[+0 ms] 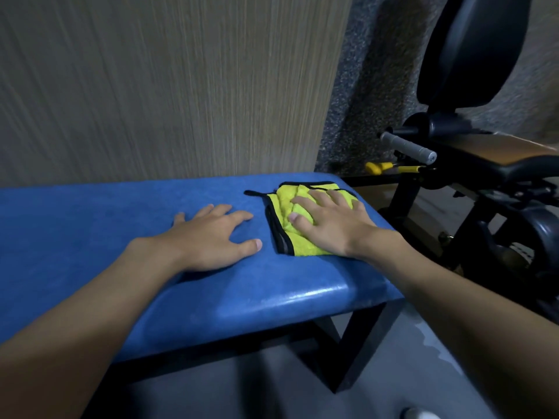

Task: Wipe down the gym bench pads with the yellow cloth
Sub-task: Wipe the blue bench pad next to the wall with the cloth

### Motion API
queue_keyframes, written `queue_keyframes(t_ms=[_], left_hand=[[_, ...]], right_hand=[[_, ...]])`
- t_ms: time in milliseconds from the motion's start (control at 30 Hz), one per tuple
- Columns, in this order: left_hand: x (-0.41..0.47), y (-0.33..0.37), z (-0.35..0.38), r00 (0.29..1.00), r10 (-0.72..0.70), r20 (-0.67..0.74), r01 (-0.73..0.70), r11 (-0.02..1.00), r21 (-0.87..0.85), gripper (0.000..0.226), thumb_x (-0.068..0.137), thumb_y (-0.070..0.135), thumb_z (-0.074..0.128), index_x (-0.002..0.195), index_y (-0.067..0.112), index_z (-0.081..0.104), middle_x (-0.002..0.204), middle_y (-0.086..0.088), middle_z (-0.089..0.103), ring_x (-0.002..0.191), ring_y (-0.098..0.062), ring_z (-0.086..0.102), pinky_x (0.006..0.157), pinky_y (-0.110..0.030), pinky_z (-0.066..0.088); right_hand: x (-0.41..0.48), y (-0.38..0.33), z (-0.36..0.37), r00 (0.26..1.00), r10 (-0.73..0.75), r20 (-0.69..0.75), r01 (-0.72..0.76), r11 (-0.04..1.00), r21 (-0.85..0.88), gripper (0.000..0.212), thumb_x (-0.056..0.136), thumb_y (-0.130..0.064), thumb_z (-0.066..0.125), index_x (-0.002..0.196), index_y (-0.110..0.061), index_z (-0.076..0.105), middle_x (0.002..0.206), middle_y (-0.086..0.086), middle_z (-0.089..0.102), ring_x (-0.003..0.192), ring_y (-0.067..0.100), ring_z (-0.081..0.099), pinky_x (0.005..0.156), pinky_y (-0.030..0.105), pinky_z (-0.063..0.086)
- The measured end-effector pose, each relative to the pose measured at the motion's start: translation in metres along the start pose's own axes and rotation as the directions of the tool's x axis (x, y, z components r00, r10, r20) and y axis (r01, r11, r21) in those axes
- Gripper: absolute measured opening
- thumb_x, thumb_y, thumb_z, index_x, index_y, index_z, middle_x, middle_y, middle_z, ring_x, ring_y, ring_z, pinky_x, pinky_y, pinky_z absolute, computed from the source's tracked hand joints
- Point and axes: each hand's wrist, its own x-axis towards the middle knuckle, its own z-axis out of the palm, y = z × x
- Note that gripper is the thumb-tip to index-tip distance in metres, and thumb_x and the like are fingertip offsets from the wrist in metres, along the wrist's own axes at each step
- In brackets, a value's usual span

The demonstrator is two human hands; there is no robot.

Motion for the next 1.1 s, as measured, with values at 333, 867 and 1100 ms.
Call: queue_keyframes(t_ms=[333, 867, 1100], left_hand=[[-0.013, -0.004, -0.001, 0.999, 0.002, -0.039, -0.003, 1.0, -0.009, 0.073, 0.091, 0.074, 0.039, 0.154, 0.044, 0.019, 0.163, 0.01, 0.021, 0.15, -0.018, 0.021, 0.116, -0.061, 0.021], [-0.012, -0.015, -0.001, 1.0, 0.011, -0.001, -0.011, 0.993, 0.115, 0.087, 0.071, 0.094, 0.018, 0.146, 0.05, 0.024, 0.153, 0.015, 0.028, 0.142, -0.016, 0.025, 0.11, -0.055, 0.028], [-0.011, -0.015, 0.004, 0.999, 0.024, -0.032, -0.019, 0.988, 0.153, 0.099, 0.057, 0.092, 0.001, 0.145, 0.05, 0.018, 0.152, 0.016, 0.025, 0.144, -0.015, 0.022, 0.108, -0.054, 0.029]], right_hand=[[-0.099, -0.005, 0.006, 0.997, -0.042, -0.063, 0.042, 0.999, -0.007, 0.076, 0.079, -0.077, -0.005, 0.147, -0.053, 0.016, 0.165, -0.011, 0.007, 0.152, 0.021, -0.005, 0.118, 0.06, 0.005], [0.044, -0.005, 0.002, 1.0, 0.027, -0.012, -0.027, 0.999, -0.018, 0.061, 0.09, -0.073, 0.017, 0.146, -0.05, 0.026, 0.162, -0.008, 0.017, 0.149, 0.027, 0.01, 0.111, 0.064, 0.013], [0.126, -0.012, 0.0, 0.994, 0.109, -0.002, -0.109, 0.994, -0.017, 0.062, 0.088, -0.072, 0.02, 0.145, -0.048, 0.03, 0.159, -0.004, 0.024, 0.146, 0.033, 0.017, 0.106, 0.066, 0.017]])
